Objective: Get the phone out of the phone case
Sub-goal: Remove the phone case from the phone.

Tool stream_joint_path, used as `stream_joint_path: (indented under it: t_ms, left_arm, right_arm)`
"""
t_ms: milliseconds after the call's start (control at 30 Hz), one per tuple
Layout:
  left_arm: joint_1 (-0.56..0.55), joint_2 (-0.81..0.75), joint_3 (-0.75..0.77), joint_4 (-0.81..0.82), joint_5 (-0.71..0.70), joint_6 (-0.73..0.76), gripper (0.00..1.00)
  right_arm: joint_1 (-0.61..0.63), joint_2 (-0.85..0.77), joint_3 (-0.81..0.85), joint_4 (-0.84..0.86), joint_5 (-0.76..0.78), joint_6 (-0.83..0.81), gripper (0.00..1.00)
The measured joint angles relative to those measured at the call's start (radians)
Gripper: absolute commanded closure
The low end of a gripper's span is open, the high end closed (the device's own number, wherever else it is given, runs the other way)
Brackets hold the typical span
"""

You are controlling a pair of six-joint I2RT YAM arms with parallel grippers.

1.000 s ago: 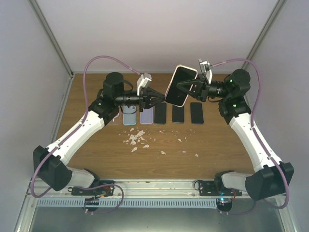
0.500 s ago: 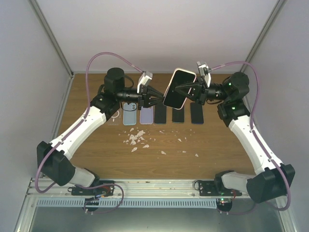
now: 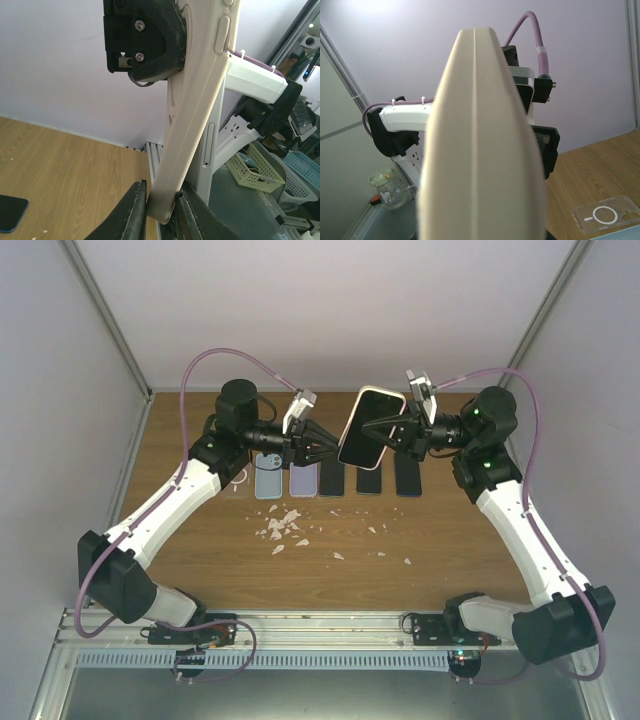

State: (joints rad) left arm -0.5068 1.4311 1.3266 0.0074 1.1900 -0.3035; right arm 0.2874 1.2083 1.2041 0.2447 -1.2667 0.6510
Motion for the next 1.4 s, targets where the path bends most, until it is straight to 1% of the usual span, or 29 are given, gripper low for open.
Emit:
stream_joint_path:
  t_ms: [100, 333, 733, 1100, 1167, 1300, 1400]
  left_arm:
    - [0.000, -0.002, 0.000, -0.005, -0.008, 0.007, 0.82]
    - [-0.013, -0.004, 0.009, -0.035, -0.042, 0.045, 0.68]
    - [-0.023, -0.004, 0.010, -0.035, 0.007, 0.053, 0.68]
    - [-0.029, -0.002, 0.010, -0.043, 0.015, 0.046, 0.71]
    - [-0.029, 0.000, 0.005, -0.034, 0.023, 0.032, 0.74]
    - [-0.029, -0.002, -0.031, 0.019, 0.043, -0.001, 0.84]
    - [-0.029, -0.008, -0.061, 0.045, 0.054, -0.023, 0.93]
  right_arm:
    - [0.005, 0.000, 0.001, -0.013, 0.000, -0.018, 1.00]
    - [0.029, 0.005, 0.001, -0.095, -0.003, -0.085, 1.00]
    - [0.041, 0.004, 0.004, -0.129, -0.048, -0.127, 0.99]
    - [0.045, 0.018, 0.004, -0.139, -0.067, -0.141, 1.00]
    - [0.045, 0.023, 0.008, -0.139, -0.075, -0.140, 1.00]
    - [0.045, 0.036, 0.008, -0.146, -0.092, -0.139, 1.00]
    - [0.045, 0.049, 0.008, -0.164, -0.108, -0.135, 0.96]
